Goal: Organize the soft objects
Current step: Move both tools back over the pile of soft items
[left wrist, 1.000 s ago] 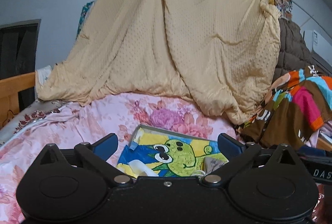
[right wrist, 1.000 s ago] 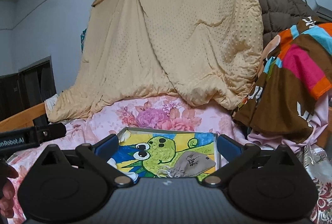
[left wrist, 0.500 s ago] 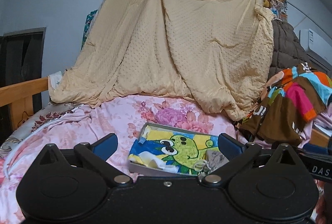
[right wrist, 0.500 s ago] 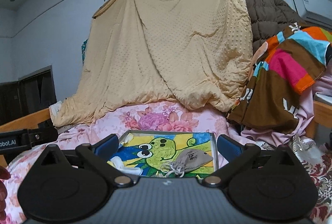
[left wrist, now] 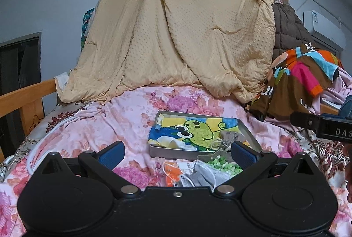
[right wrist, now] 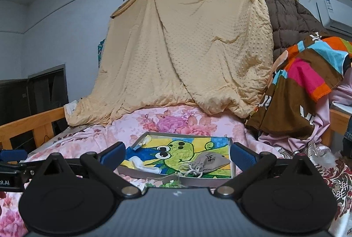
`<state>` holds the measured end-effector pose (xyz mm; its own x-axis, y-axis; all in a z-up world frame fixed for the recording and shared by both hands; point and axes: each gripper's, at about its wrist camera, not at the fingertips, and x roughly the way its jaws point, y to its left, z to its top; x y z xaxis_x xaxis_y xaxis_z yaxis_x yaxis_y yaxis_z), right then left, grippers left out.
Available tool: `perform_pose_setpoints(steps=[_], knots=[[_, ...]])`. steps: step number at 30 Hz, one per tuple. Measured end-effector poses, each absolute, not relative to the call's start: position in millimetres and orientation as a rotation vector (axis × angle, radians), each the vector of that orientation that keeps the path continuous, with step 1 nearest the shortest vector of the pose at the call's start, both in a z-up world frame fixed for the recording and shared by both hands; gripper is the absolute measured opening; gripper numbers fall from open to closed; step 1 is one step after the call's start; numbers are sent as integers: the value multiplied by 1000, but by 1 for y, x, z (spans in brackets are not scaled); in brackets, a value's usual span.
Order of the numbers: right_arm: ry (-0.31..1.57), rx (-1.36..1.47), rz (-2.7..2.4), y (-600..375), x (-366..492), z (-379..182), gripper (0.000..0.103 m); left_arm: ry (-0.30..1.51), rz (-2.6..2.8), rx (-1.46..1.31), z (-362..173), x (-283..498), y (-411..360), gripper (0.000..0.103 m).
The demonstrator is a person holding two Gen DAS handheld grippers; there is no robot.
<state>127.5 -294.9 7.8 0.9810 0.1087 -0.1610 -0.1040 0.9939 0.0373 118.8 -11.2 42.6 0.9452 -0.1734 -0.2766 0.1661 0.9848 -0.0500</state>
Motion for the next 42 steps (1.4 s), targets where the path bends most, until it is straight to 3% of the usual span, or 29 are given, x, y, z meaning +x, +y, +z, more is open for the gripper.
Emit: perform_pose_setpoints(steps=[12, 34, 42], knots=[[196, 12, 108, -287, 105, 2, 103, 279, -179, -31, 44, 107, -2, 102], [457, -126, 249, -251, 100, -30, 103, 554, -240, 116, 7, 108, 10, 102], [582, -242, 333, -224, 106, -50, 103, 655, -201, 40, 0, 126, 23, 102]])
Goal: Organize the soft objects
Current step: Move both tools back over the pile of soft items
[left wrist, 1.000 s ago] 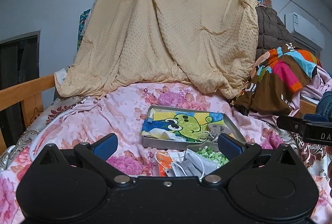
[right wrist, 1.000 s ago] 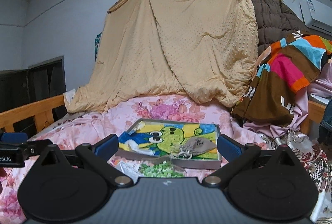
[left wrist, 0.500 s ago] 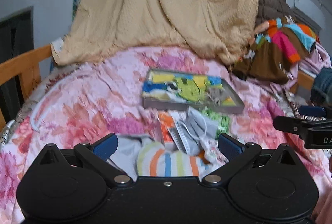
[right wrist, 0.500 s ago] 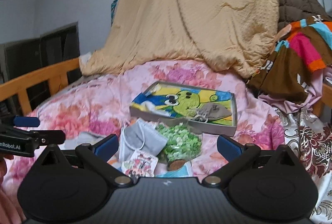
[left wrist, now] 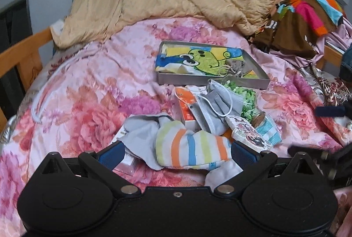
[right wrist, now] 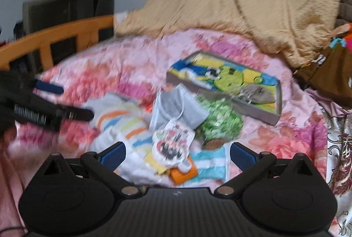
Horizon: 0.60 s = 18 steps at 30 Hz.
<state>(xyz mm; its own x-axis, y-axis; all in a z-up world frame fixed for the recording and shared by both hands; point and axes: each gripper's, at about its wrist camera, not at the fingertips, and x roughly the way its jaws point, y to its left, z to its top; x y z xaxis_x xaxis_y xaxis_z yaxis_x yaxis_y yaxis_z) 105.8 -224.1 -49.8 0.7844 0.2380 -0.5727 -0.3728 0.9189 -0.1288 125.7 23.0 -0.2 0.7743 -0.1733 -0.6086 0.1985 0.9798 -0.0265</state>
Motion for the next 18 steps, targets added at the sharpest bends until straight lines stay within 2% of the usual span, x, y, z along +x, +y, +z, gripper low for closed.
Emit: perform_pose_setpoints(steps=[18], knots=[[903, -286, 506, -201, 125, -92, 103, 798, -363, -8, -14, 135, 15, 102]])
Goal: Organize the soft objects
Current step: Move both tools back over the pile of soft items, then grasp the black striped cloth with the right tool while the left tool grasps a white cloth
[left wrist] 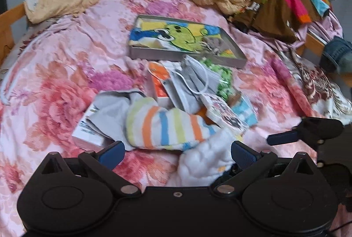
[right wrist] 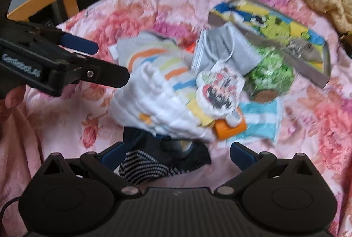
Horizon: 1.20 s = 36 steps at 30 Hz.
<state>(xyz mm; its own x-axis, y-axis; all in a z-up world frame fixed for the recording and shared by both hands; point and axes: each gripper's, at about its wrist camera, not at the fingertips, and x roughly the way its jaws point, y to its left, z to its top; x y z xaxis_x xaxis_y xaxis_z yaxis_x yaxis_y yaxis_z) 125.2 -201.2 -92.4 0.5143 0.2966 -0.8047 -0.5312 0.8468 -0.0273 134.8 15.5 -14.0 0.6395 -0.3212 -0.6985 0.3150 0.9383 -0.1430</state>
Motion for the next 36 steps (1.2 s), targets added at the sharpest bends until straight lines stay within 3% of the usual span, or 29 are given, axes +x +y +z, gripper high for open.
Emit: perform_pose_setpoints(steps=[7, 15, 30, 32, 36], knots=[[941, -252, 503, -204, 130, -98, 103, 847, -388, -13, -27, 143, 6, 102], [1002, -211, 478, -205, 141, -108, 103, 951, -436, -199, -42, 155, 9, 94], [985, -201, 467, -203, 142, -111, 103, 985, -436, -248, -55, 163, 6, 67], [985, -197, 471, -202, 142, -112, 103, 992, -431, -254, -55, 163, 7, 56], [996, -197, 487, -198, 143, -117, 103, 1002, -428, -289, -57, 164, 10, 47]])
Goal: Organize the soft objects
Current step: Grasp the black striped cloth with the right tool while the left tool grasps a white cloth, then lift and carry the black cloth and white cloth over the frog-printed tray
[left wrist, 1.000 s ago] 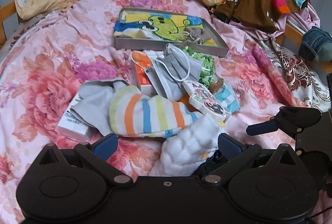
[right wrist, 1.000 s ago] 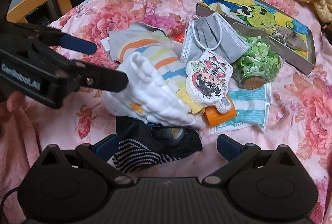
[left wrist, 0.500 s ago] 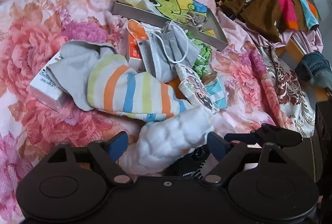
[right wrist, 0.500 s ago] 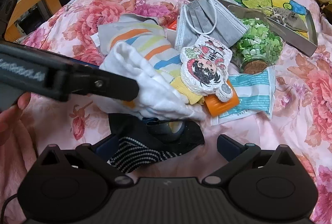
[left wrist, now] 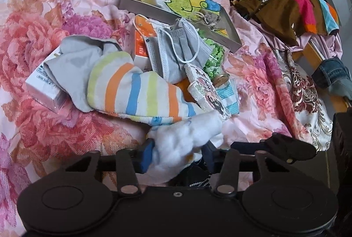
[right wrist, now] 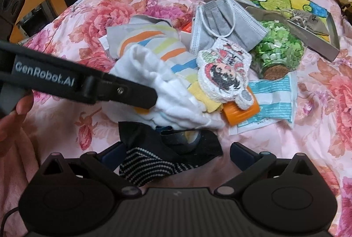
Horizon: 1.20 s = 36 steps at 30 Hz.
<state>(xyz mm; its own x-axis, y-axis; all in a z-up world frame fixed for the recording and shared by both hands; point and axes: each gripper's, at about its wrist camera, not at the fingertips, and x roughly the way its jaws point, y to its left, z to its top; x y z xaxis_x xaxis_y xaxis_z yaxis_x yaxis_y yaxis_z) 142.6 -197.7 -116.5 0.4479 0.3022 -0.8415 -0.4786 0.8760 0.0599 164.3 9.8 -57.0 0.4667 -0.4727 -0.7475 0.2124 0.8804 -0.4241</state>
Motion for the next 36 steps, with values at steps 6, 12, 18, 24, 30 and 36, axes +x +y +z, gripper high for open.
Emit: perform_pose_setpoints(steps=[6, 12, 18, 24, 30, 36], knots=[[1023, -180, 500, -192, 145, -125, 102, 1012, -442, -277, -58, 162, 7, 40], [1029, -218, 483, -188, 144, -133, 91, 1008, -379, -252, -57, 161, 9, 39], [1038, -224, 474, -188, 143, -134, 75, 1006, -382, -245, -58, 160, 9, 37], [1043, -218, 473, -189, 145, -135, 65, 1013, -405, -222, -59, 159, 3, 51], [1043, -230, 491, -186, 142, -135, 46, 1024, -401, -203, -62, 159, 3, 44], [1042, -219, 492, -188, 141, -133, 24, 1007, -395, -190, -60, 160, 5, 22]])
